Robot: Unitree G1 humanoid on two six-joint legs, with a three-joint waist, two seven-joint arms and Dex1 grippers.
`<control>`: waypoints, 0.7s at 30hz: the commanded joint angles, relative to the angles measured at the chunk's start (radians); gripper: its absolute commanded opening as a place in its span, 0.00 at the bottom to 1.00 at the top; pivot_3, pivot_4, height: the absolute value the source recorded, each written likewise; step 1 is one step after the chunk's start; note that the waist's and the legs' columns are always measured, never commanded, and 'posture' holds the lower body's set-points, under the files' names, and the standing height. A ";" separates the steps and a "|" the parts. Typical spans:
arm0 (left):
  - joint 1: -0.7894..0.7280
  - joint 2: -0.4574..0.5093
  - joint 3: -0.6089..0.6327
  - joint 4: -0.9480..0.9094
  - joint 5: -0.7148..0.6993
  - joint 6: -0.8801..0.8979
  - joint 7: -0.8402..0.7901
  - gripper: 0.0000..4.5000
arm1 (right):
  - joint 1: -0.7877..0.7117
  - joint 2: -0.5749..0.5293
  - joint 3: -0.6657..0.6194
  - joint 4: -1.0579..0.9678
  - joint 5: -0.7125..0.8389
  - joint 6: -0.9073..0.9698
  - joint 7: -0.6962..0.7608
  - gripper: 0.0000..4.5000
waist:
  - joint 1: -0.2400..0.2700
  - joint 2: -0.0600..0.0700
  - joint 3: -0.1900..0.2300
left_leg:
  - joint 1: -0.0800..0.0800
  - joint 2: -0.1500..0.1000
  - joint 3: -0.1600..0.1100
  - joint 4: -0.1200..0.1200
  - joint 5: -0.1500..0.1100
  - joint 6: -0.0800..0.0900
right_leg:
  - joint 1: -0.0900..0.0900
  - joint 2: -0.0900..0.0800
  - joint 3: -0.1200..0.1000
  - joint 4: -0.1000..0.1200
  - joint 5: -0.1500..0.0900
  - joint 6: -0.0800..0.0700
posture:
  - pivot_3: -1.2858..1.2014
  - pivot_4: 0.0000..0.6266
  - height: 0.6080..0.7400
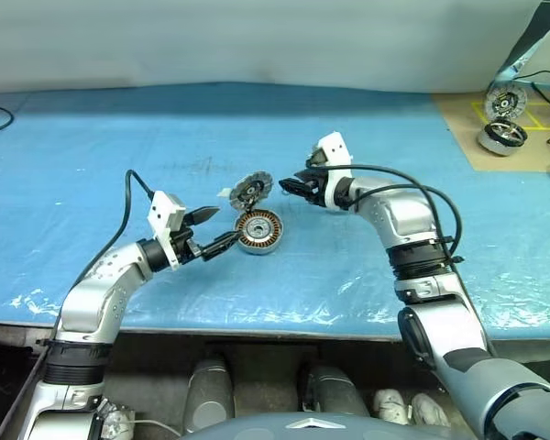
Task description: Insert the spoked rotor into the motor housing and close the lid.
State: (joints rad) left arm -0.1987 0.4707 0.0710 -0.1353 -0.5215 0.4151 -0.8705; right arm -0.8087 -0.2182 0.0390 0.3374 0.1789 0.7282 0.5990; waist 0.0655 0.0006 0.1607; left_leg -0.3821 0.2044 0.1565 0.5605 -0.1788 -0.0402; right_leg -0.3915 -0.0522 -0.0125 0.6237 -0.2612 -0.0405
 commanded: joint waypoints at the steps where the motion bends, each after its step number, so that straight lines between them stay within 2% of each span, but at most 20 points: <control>1: 0.005 0.019 0.000 -0.049 -0.018 -0.003 -0.028 1.00 | -0.027 0.036 -0.018 0.093 -0.019 -0.111 -0.072 0.57 | 0.001 0.000 0.000 | 0.000 0.000 0.000 0.000 0.000 0.000 | 0.000 0.000 0.000 0.000 0.000 0.000 | 0.52 0.24 1.00; 16: -0.004 0.024 -0.025 -0.073 -0.001 0.007 -0.006 1.00 | -0.091 0.089 0.015 0.533 -0.136 -0.535 -0.189 0.57 | 0.001 0.000 0.000 | -0.002 0.000 0.000 0.001 0.000 0.000 | -0.001 0.000 -0.001 0.000 0.000 0.000 | 0.52 0.24 1.00; 21: -0.017 0.028 -0.023 -0.064 -0.003 0.010 -0.001 1.00 | -0.127 0.127 -0.001 0.624 -0.141 -0.601 -0.192 0.57 | -0.004 0.000 0.000 | -0.002 0.001 0.000 0.002 0.000 0.000 | -0.001 0.000 -0.001 0.001 0.000 -0.001 | 0.52 0.24 1.00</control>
State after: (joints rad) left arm -0.1997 0.4883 0.0403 -0.1729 -0.5234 0.4262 -0.8714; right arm -0.9050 -0.1057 0.0424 0.9555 0.0385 0.1671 0.4081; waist 0.0610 0.0008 0.1608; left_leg -0.3837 0.2053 0.1565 0.5623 -0.1788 -0.0399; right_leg -0.3923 -0.0524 -0.0132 0.6254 -0.2617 -0.0416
